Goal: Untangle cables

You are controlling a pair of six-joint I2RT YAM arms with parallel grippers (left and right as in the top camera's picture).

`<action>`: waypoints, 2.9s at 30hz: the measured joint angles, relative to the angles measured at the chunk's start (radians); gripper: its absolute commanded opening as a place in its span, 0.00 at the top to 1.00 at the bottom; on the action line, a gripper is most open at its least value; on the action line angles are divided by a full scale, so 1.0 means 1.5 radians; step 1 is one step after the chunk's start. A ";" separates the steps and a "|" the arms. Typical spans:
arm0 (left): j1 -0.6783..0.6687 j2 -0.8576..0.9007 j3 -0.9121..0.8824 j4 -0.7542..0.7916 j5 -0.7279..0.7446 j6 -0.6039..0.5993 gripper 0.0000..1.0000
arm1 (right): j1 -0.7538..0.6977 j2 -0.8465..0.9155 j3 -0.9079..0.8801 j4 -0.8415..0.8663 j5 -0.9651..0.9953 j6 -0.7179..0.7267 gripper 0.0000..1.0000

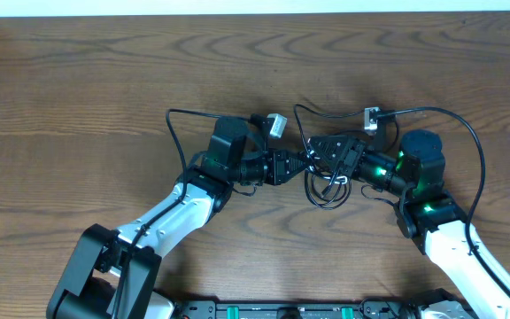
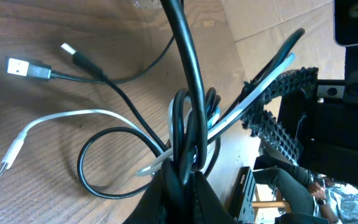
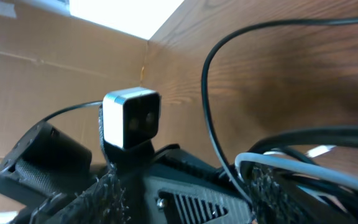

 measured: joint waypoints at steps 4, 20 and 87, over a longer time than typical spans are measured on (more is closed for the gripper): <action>0.000 0.000 0.000 0.001 0.000 0.000 0.92 | 0.000 0.000 0.000 0.010 -0.012 0.009 0.31; -0.001 0.000 0.000 -0.002 -0.013 -0.006 0.92 | -0.040 -0.213 0.001 -0.220 0.058 -0.038 0.01; -0.001 0.000 0.000 -0.096 0.145 0.038 0.92 | -0.040 -0.178 0.001 -0.415 0.058 -0.553 0.20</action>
